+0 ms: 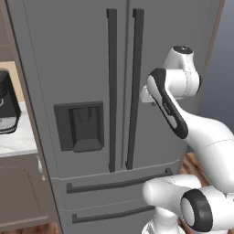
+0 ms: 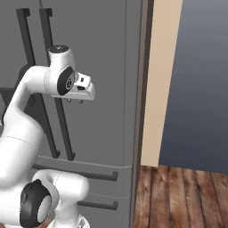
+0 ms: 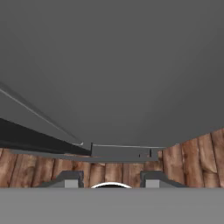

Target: Gather the carrot and cucumber from the fridge and place them on a tray on the dining counter. Then gather the chicken drumsticks from the fridge and place them on the other tray.

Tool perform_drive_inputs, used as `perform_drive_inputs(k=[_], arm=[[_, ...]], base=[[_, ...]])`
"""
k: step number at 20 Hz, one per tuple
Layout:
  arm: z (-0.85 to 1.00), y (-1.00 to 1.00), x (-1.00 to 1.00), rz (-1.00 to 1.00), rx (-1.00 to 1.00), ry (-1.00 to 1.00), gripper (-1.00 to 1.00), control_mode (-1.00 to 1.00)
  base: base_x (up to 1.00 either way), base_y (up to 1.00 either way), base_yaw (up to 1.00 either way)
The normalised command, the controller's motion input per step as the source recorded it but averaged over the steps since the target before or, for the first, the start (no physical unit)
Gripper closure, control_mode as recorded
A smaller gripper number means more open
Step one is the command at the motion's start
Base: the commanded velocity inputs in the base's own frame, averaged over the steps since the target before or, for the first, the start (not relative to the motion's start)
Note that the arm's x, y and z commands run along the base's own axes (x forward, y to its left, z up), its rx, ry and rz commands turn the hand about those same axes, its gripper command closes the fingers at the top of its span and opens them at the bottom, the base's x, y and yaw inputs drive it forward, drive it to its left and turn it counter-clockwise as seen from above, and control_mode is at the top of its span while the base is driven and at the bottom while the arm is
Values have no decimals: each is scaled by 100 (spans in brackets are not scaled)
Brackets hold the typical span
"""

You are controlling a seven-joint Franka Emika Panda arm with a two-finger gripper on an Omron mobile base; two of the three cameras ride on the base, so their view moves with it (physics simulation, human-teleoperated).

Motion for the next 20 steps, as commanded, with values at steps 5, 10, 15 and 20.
perform_drive_inputs(k=[5,10,15,20], arm=[[-13,0,-18,0,0,0,-100,-100],[-29,1,-41,0,0,-4,-100,-100],[-31,1,-45,0,0,-4,-100,-100],[-20,0,-26,0,0,-1,-100,-100]], base=[[0,0,0],[0,0,0],[0,0,0],[0,0,0]])
